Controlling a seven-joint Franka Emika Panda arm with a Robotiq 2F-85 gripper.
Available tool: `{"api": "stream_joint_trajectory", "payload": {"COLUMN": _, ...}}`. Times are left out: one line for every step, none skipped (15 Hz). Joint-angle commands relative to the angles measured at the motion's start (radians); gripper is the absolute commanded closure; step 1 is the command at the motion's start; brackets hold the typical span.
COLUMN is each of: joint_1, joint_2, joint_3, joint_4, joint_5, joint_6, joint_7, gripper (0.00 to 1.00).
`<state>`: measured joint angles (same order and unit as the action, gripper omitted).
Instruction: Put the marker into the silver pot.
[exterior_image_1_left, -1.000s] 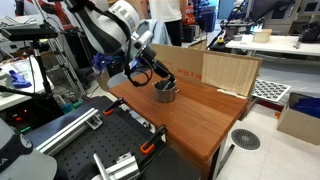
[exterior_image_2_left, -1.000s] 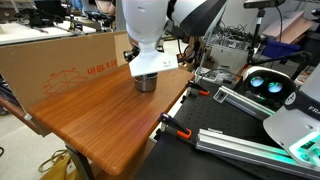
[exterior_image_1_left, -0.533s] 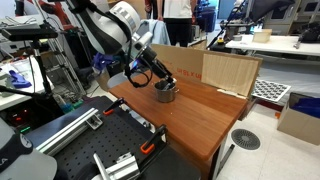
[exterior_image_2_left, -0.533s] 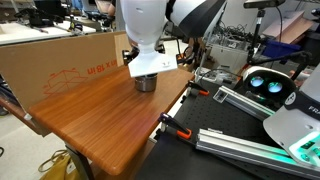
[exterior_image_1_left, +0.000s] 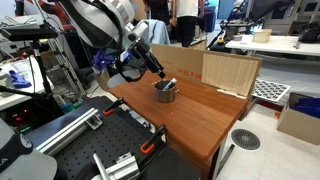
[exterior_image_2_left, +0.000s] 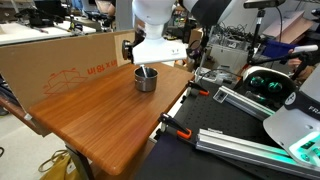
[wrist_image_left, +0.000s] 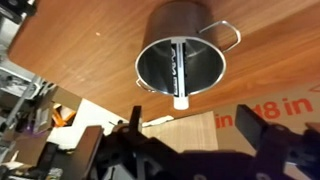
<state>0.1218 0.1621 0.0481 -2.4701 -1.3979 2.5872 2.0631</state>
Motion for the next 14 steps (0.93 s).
{"api": "stream_joint_trajectory", "payload": {"joint_1": -0.054, "joint_2": -0.154, "joint_3": 0.013, "joint_4": -0.138, "joint_5": 0.222, "joint_6": 0.14, "joint_7": -0.267, "gripper": 0.0}}
{"api": "stream_joint_trajectory", "payload": {"joint_1": -0.049, "joint_2": -0.175, "joint_3": -0.001, "joint_4": -0.166, "joint_5": 0.309, "joint_6": 0.182, "joint_7": -0.378, "gripper": 0.0}}
{"api": "stream_joint_trajectory", "payload": {"joint_1": -0.025, "joint_2": -0.114, "joint_3": -0.001, "joint_4": -0.104, "joint_5": 0.193, "joint_6": 0.11, "joint_7": -0.224, "gripper": 0.0}}
{"api": "stream_joint_trajectory", "payload": {"joint_1": -0.031, "joint_2": -0.142, "joint_3": -0.001, "joint_4": -0.132, "joint_5": 0.247, "joint_6": 0.135, "joint_7": -0.294, "gripper": 0.0}}
{"api": "stream_joint_trajectory", "payload": {"joint_1": -0.035, "joint_2": -0.159, "joint_3": -0.001, "joint_4": -0.148, "joint_5": 0.27, "joint_6": 0.145, "joint_7": -0.326, "gripper": 0.0}}
{"api": "stream_joint_trajectory", "payload": {"joint_1": -0.037, "joint_2": -0.165, "joint_3": -0.001, "joint_4": -0.154, "joint_5": 0.278, "joint_6": 0.149, "joint_7": -0.338, "gripper": 0.0}}
{"api": "stream_joint_trajectory", "payload": {"joint_1": -0.037, "joint_2": -0.165, "joint_3": -0.001, "joint_4": -0.156, "joint_5": 0.282, "joint_6": 0.151, "joint_7": -0.343, "gripper": 0.0}}
{"api": "stream_joint_trajectory", "payload": {"joint_1": -0.037, "joint_2": -0.165, "joint_3": -0.001, "joint_4": -0.156, "joint_5": 0.283, "joint_6": 0.153, "joint_7": -0.344, "gripper": 0.0}}
{"api": "stream_joint_trajectory", "payload": {"joint_1": -0.037, "joint_2": -0.165, "joint_3": -0.001, "joint_4": -0.156, "joint_5": 0.283, "joint_6": 0.153, "joint_7": -0.344, "gripper": 0.0}}
{"api": "stream_joint_trajectory", "payload": {"joint_1": -0.037, "joint_2": -0.165, "joint_3": -0.001, "joint_4": -0.156, "joint_5": 0.283, "joint_6": 0.154, "joint_7": -0.345, "gripper": 0.0}}
{"api": "stream_joint_trajectory", "payload": {"joint_1": -0.037, "joint_2": -0.165, "joint_3": -0.001, "joint_4": -0.156, "joint_5": 0.283, "joint_6": 0.154, "joint_7": -0.345, "gripper": 0.0}}
{"api": "stream_joint_trajectory", "payload": {"joint_1": -0.037, "joint_2": -0.165, "joint_3": -0.001, "joint_4": -0.156, "joint_5": 0.283, "joint_6": 0.155, "joint_7": -0.345, "gripper": 0.0}}
{"api": "stream_joint_trajectory", "payload": {"joint_1": -0.037, "joint_2": -0.165, "joint_3": -0.001, "joint_4": -0.156, "joint_5": 0.283, "joint_6": 0.155, "joint_7": -0.345, "gripper": 0.0}}
{"api": "stream_joint_trajectory", "payload": {"joint_1": -0.037, "joint_2": -0.165, "joint_3": -0.001, "joint_4": -0.156, "joint_5": 0.283, "joint_6": 0.155, "joint_7": -0.345, "gripper": 0.0}}
